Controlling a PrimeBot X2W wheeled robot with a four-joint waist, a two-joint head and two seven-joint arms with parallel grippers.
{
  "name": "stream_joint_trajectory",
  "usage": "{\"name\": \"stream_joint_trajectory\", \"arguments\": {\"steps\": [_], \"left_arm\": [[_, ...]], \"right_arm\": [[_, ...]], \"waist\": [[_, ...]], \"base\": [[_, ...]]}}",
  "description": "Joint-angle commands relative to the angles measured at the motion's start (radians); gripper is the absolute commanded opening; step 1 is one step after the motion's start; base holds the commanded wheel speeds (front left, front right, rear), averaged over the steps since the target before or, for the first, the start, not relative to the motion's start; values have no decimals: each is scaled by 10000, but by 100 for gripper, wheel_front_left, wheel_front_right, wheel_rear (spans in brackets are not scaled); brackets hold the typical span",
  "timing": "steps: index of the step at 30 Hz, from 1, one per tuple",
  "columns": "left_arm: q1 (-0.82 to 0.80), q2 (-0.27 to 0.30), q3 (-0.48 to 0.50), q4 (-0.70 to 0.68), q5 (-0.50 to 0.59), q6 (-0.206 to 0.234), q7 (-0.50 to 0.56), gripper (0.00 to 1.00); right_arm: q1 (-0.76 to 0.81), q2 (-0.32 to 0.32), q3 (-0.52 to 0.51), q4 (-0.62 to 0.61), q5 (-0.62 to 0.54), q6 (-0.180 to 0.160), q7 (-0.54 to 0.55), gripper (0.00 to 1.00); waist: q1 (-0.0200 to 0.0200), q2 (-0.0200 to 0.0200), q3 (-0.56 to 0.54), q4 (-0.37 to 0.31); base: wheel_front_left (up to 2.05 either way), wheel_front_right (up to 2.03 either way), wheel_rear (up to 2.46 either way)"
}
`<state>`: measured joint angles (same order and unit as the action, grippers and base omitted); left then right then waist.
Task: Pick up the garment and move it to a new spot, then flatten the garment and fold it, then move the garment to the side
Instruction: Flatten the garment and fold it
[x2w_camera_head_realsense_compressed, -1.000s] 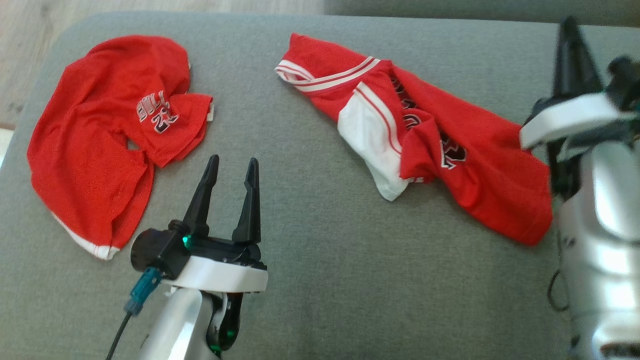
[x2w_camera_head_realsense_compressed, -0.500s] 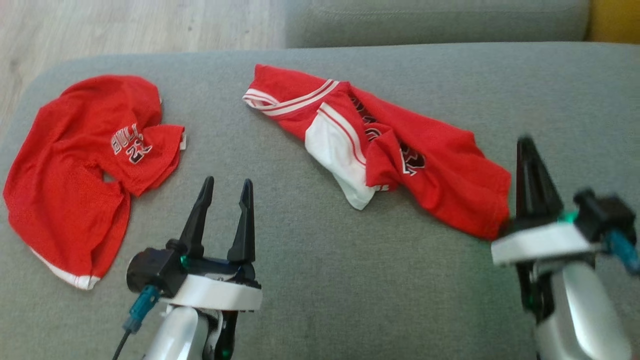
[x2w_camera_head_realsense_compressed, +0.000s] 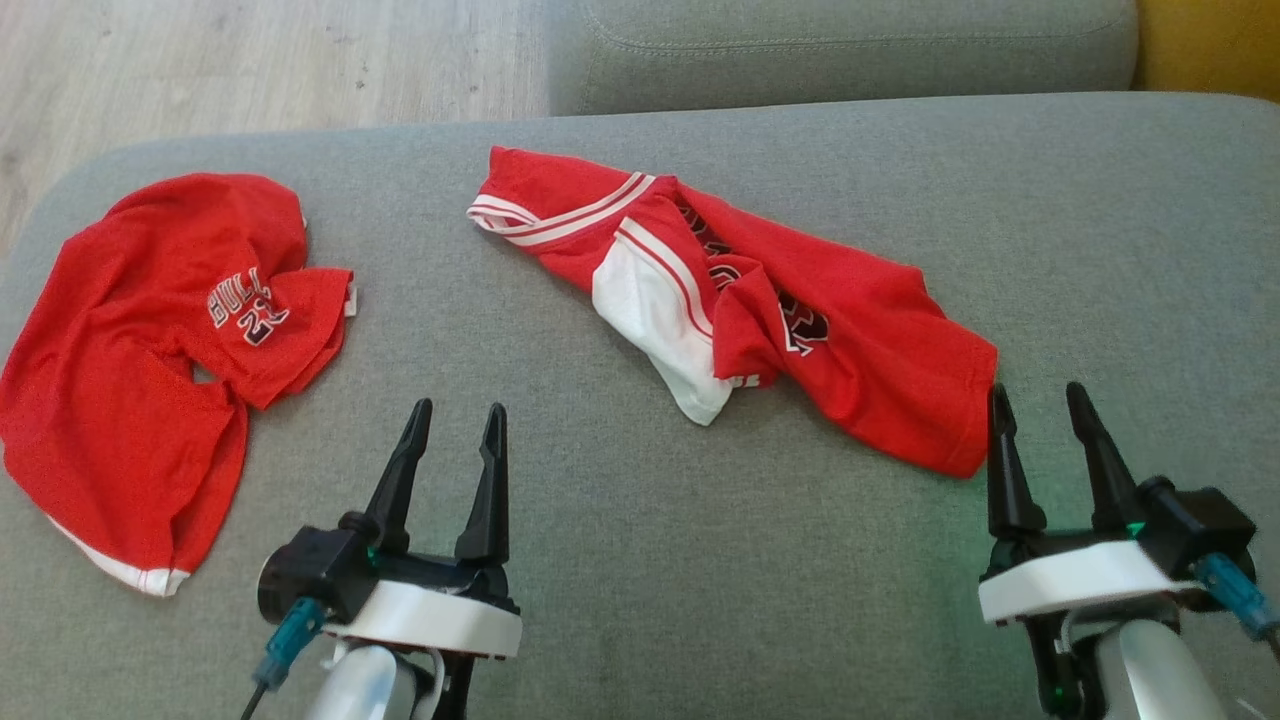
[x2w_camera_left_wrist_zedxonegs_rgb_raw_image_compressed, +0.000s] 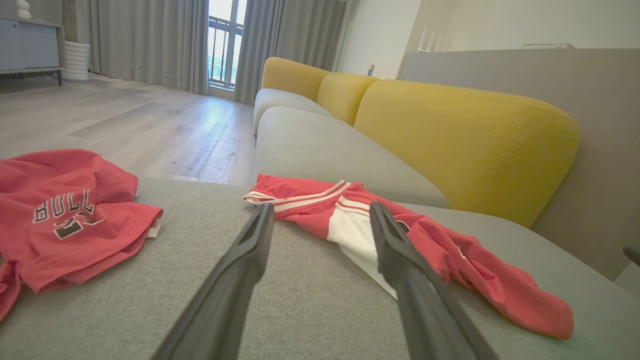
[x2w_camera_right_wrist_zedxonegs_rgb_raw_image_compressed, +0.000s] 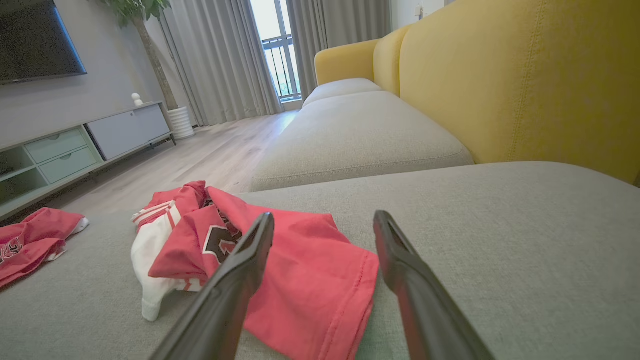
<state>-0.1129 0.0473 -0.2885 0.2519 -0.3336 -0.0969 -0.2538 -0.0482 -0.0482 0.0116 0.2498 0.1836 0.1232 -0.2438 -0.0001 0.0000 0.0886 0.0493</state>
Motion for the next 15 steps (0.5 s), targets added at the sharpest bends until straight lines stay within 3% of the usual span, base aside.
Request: {"name": "stream_joint_trajectory", "arguments": {"steps": [1,9,15], "left_arm": [[-257,30,327,-322,65,-22,-80,100],[-482,30,155,-415,40,-35,-80,100],[-782,30,45,-443,-14,-35,-80,100]], "right_arm": [[-413,-21,242,-379,8,75,-140,100],[-1177,-21,-117,-275,-489,75,148,100],[-2733,-21,-333,608,-768,75,1917,100]], "waist": [[1,0,14,14],[1,0,450,237],[1,0,1009,530]], "base": [[0,0,0],[0,0,0],[0,0,0]]}}
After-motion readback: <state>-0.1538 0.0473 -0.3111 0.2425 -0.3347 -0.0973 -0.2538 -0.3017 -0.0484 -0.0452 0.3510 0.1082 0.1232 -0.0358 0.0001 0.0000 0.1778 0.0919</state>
